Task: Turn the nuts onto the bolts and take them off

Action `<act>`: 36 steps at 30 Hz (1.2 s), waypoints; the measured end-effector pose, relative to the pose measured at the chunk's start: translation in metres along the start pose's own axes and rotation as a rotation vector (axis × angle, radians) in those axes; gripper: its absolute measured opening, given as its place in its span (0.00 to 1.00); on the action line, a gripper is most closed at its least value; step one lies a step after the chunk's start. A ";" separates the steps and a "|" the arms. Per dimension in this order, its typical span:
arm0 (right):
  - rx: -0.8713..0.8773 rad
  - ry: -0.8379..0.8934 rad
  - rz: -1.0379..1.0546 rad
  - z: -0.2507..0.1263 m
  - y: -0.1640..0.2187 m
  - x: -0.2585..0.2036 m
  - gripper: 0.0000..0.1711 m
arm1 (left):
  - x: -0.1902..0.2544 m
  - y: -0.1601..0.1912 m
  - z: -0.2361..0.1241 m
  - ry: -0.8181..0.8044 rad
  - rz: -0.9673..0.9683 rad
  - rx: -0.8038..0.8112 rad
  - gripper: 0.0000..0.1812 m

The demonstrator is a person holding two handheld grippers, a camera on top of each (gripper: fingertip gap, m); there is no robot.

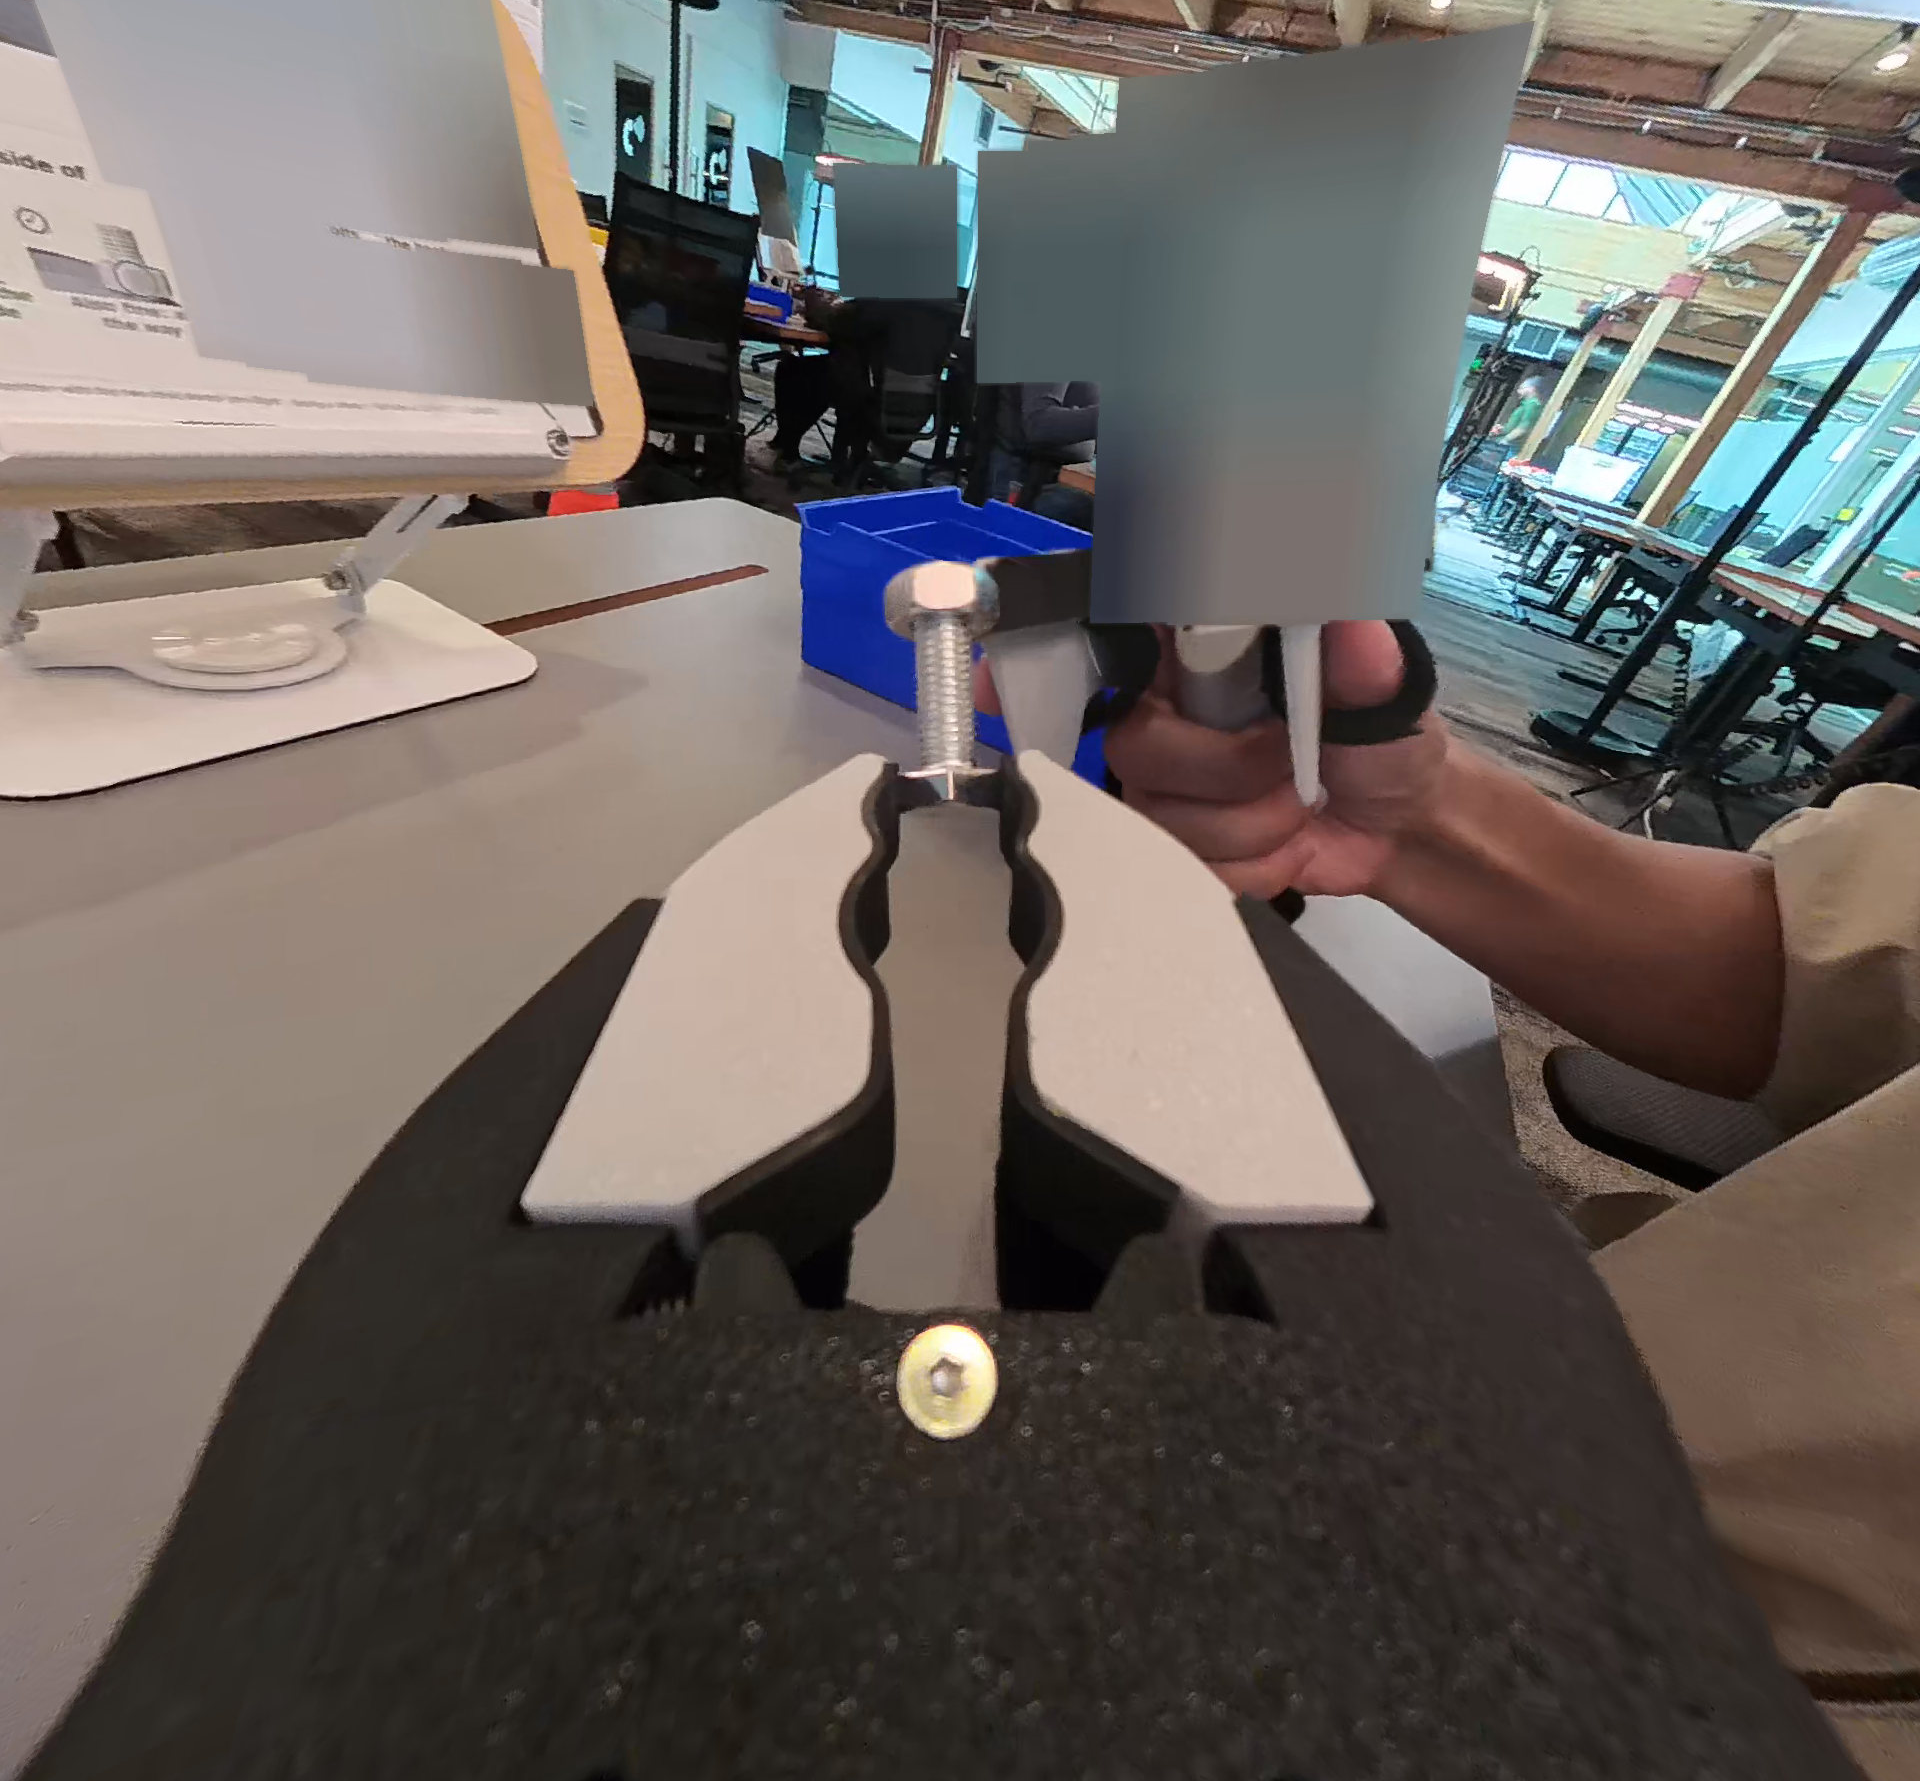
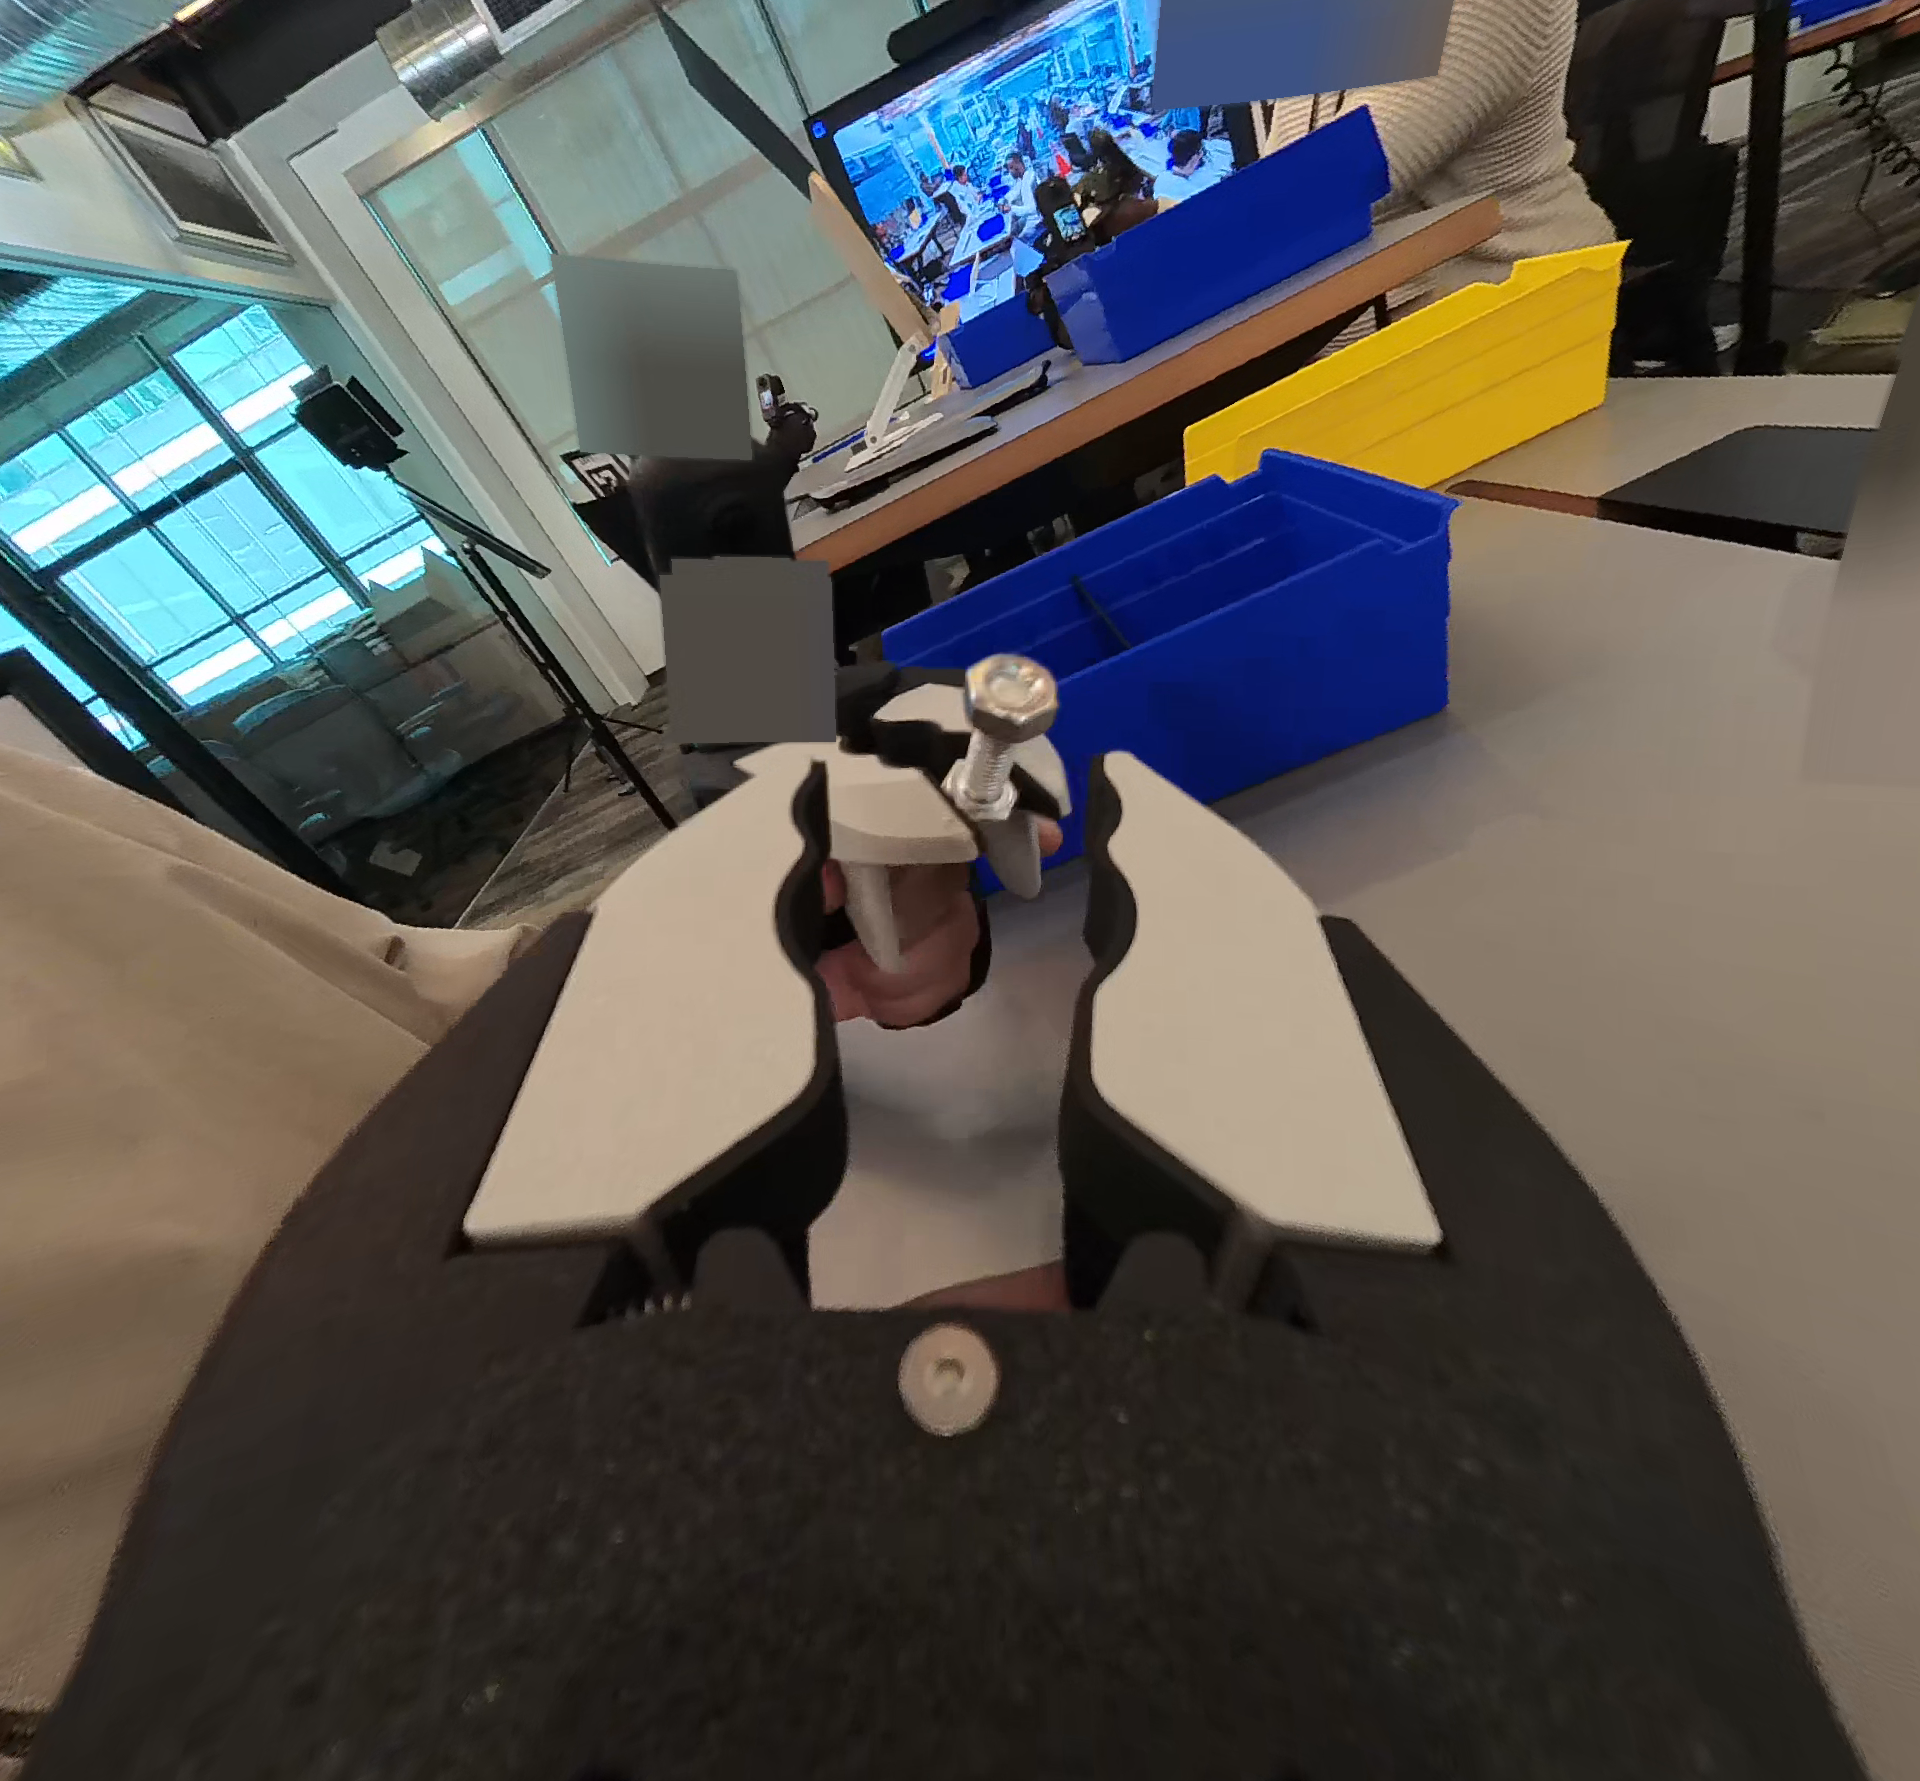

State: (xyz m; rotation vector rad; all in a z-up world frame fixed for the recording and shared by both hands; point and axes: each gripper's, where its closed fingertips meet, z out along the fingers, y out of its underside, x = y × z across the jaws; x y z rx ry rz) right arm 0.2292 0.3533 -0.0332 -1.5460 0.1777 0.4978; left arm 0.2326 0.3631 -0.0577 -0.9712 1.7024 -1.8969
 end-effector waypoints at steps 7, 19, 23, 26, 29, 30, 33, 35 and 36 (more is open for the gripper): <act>-0.008 -0.042 0.000 0.015 0.000 -0.010 0.30 | 0.018 0.008 0.013 0.048 0.024 -0.028 0.10; 0.008 -0.010 0.014 0.004 0.000 -0.002 0.29 | 0.009 0.004 0.004 0.045 -0.005 -0.022 0.10; -0.002 -0.033 -0.005 0.014 0.000 -0.011 0.31 | 0.020 0.010 0.013 0.071 0.018 -0.056 0.10; -0.004 -0.023 -0.005 0.011 0.003 -0.010 0.31 | 0.014 0.007 0.010 0.055 0.005 -0.042 0.10; -0.010 -0.022 0.001 0.001 0.008 -0.010 0.28 | 0.002 0.002 0.002 0.031 -0.023 -0.030 0.10; -0.007 -0.009 0.001 -0.002 0.008 -0.007 0.28 | -0.001 0.000 0.000 0.030 -0.035 -0.019 0.10; 0.013 0.002 0.011 -0.007 0.003 -0.001 0.28 | 0.004 0.000 -0.001 0.079 -0.059 -0.013 0.10; 0.025 -0.015 0.008 -0.005 -0.001 -0.003 0.29 | 0.016 0.000 0.001 0.164 -0.086 -0.012 0.10; 0.027 -0.028 0.004 -0.001 -0.002 -0.005 0.29 | 0.022 0.000 0.003 0.198 -0.102 -0.009 0.10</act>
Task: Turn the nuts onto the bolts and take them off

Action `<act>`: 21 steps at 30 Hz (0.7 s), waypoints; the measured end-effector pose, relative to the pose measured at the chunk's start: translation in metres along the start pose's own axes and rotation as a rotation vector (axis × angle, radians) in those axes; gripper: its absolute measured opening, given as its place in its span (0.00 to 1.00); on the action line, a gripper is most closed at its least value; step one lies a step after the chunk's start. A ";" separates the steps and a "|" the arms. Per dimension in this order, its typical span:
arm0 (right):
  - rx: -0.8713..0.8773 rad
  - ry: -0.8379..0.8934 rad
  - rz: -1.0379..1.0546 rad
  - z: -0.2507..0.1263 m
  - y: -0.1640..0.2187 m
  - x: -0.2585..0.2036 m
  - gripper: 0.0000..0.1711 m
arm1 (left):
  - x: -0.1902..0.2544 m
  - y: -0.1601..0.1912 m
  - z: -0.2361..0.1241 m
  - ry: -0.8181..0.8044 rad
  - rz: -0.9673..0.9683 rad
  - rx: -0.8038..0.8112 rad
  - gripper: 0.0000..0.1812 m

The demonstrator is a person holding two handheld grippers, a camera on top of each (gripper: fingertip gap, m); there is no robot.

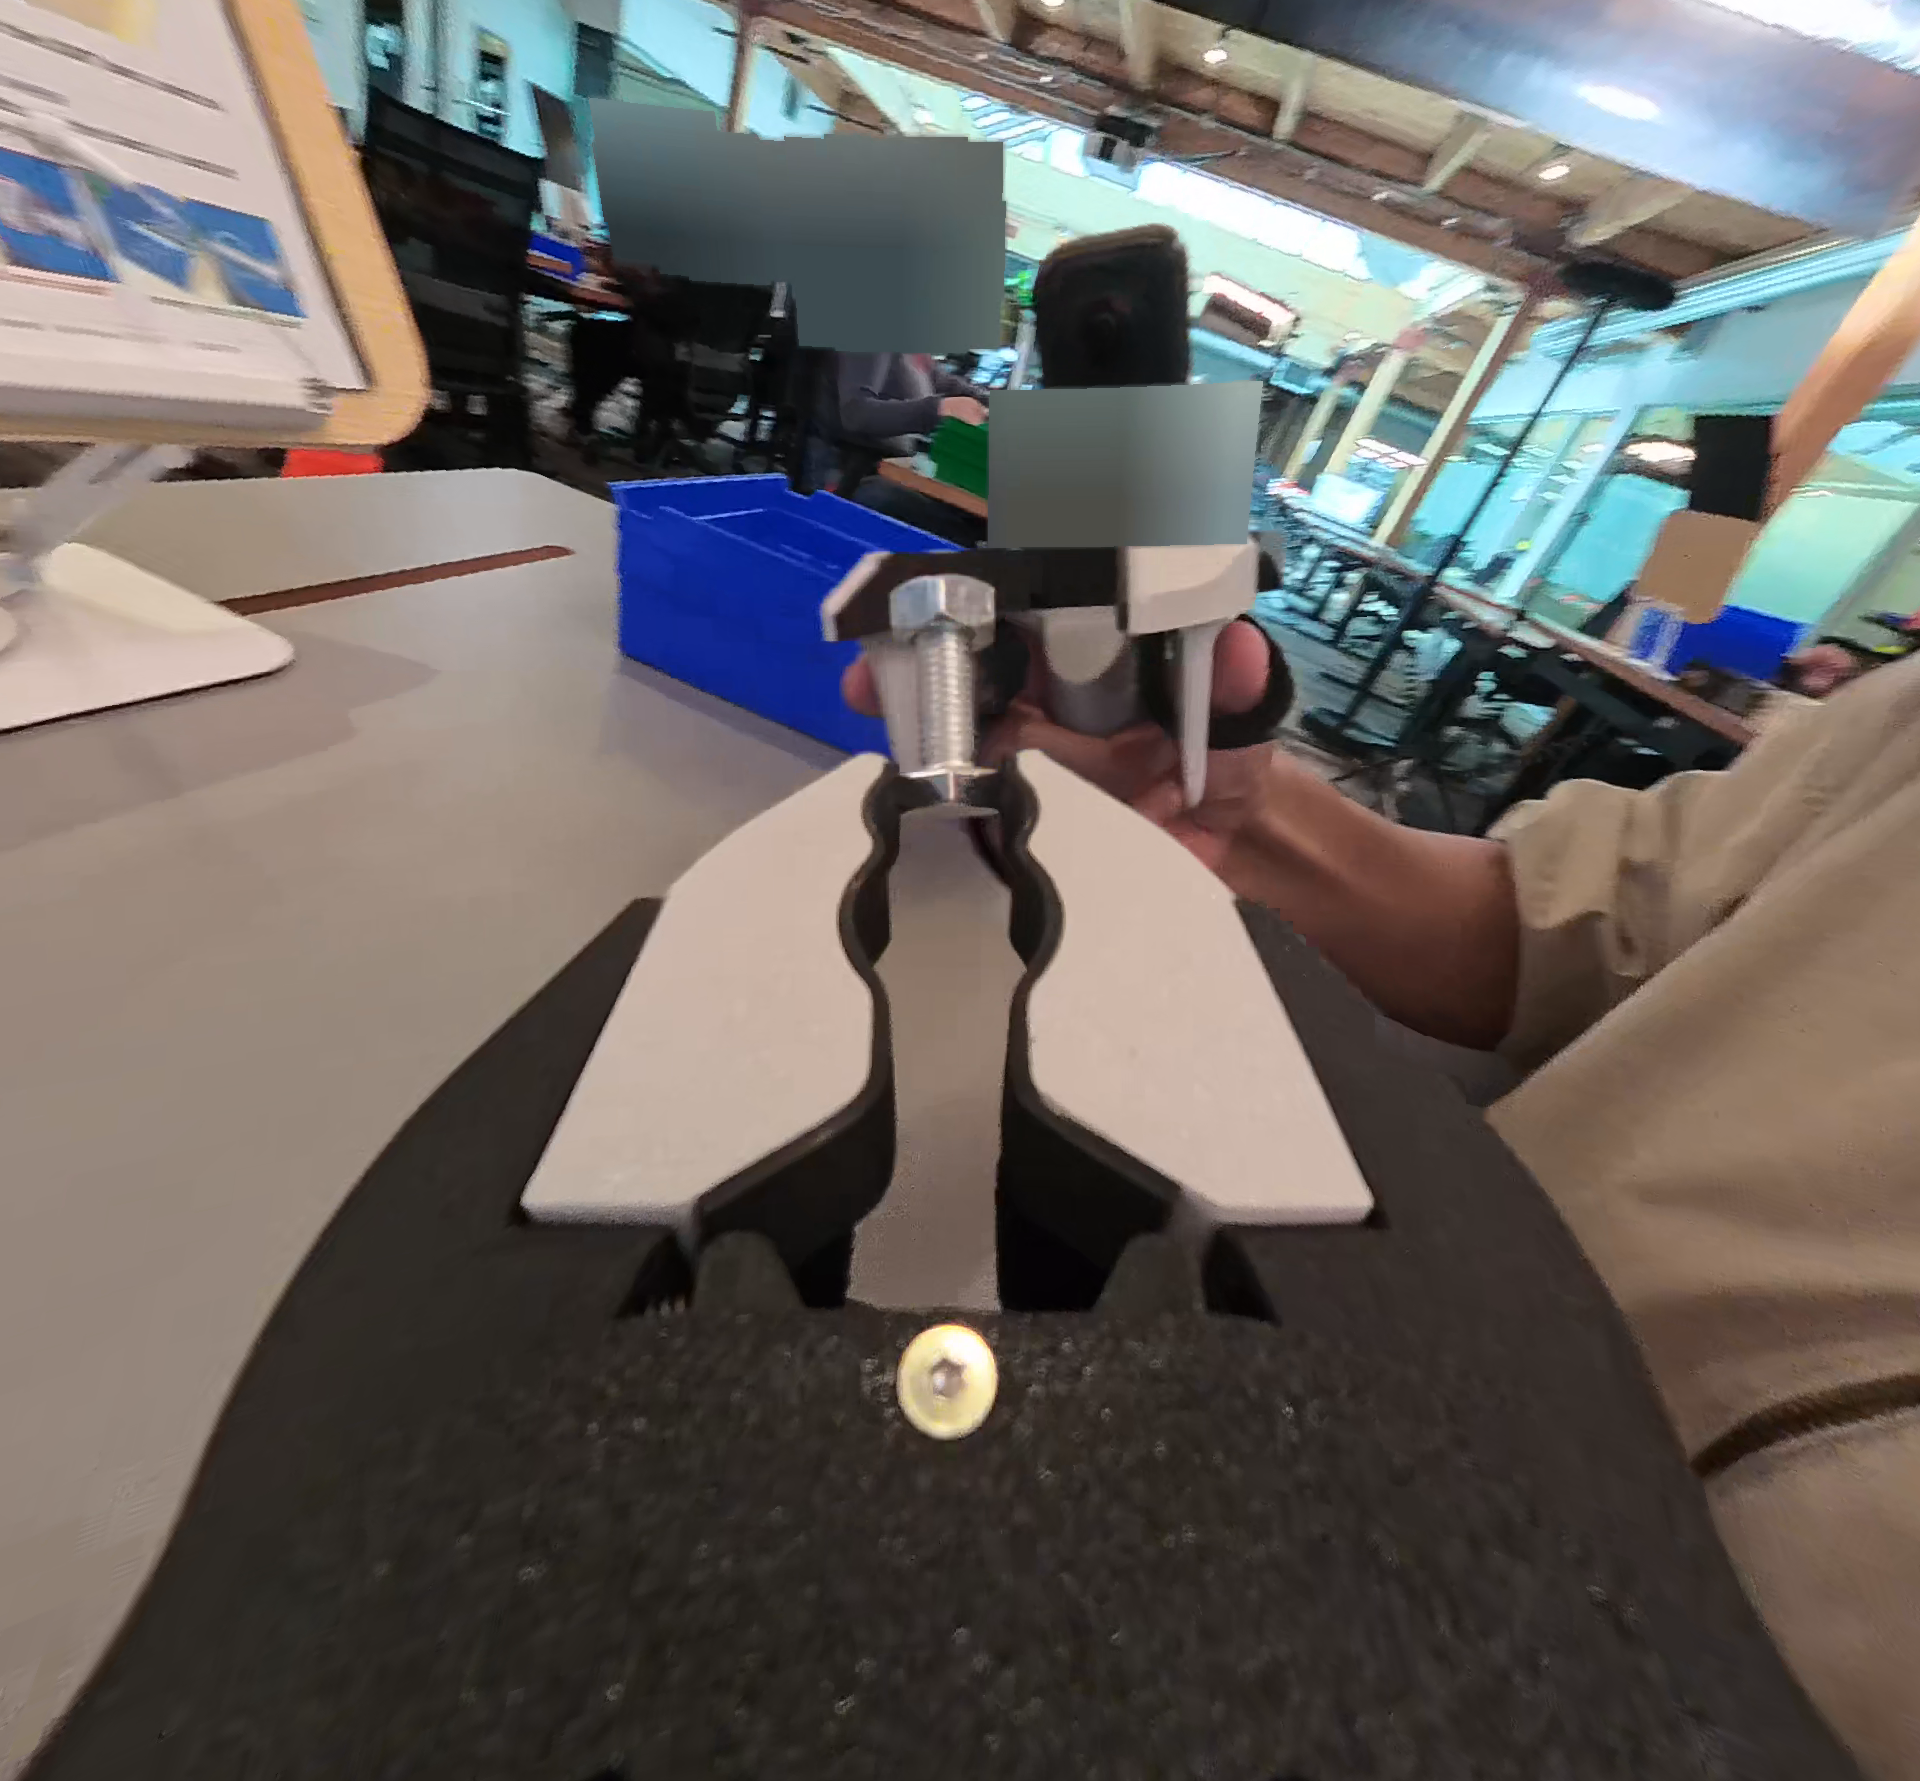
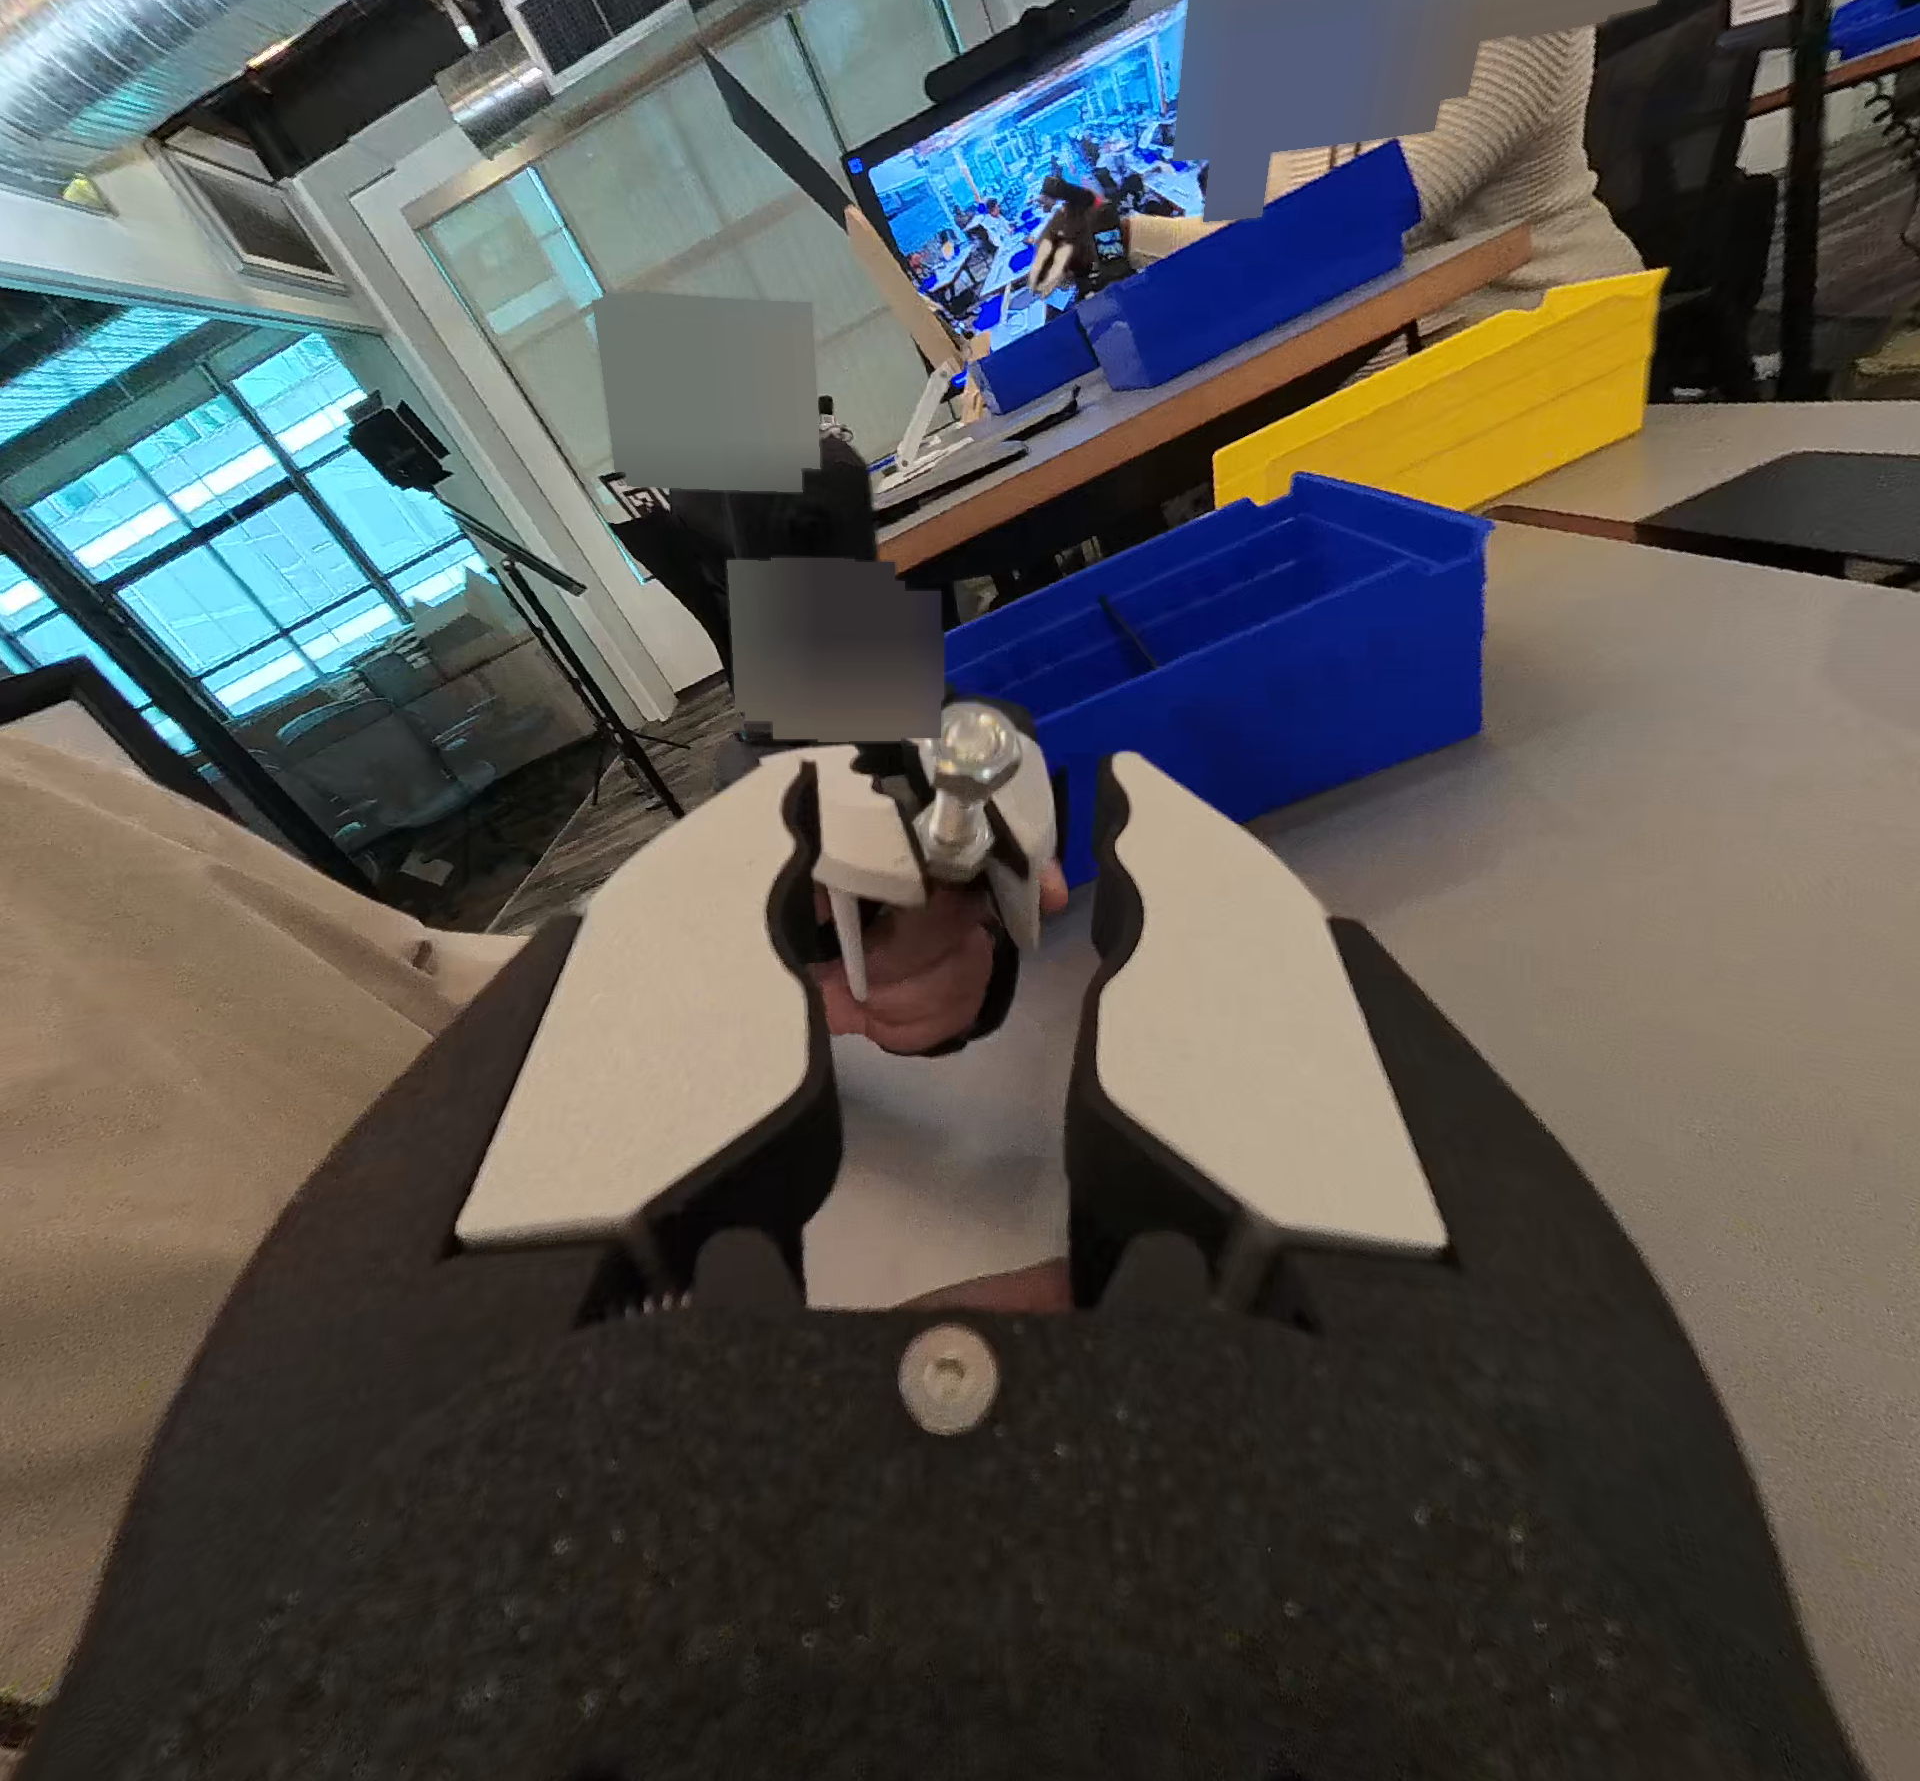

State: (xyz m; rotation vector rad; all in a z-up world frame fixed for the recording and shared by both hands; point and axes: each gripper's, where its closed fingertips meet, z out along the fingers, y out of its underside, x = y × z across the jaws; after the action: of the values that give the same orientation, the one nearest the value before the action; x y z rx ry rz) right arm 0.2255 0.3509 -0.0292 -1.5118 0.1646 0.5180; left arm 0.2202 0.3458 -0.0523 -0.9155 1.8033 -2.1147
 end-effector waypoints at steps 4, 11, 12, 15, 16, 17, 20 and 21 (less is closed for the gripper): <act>-0.008 -0.040 -0.014 0.013 0.002 -0.011 0.29 | 0.007 0.004 0.007 0.062 -0.049 -0.014 0.10; -0.001 -0.010 -0.011 -0.003 0.008 -0.009 0.27 | -0.012 -0.004 -0.008 -0.011 -0.043 0.001 0.10; -0.002 0.006 -0.011 -0.006 0.007 -0.006 0.28 | -0.012 -0.004 -0.009 -0.005 -0.045 0.007 0.10; 0.004 0.012 0.000 -0.006 0.003 0.000 0.28 | -0.003 0.000 -0.004 0.033 -0.035 -0.014 0.10; 0.002 0.008 -0.002 -0.003 0.002 0.000 0.29 | 0.002 0.002 0.000 0.051 -0.031 -0.025 0.10; -0.002 -0.001 -0.004 0.001 0.002 -0.001 0.29 | 0.007 0.005 0.003 0.072 -0.026 -0.035 0.10; -0.013 -0.044 -0.007 0.012 0.005 -0.011 0.29 | 0.012 0.013 0.012 0.079 -0.021 -0.072 0.10; -0.018 -0.046 -0.012 0.014 0.007 -0.014 0.30 | 0.010 0.014 0.013 0.070 -0.024 -0.076 0.10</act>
State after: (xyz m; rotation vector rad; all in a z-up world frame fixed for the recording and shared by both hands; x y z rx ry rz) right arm 0.2076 0.3615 -0.0289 -1.5163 0.1152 0.5456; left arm 0.2169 0.3267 -0.0615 -0.8955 1.9283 -2.1315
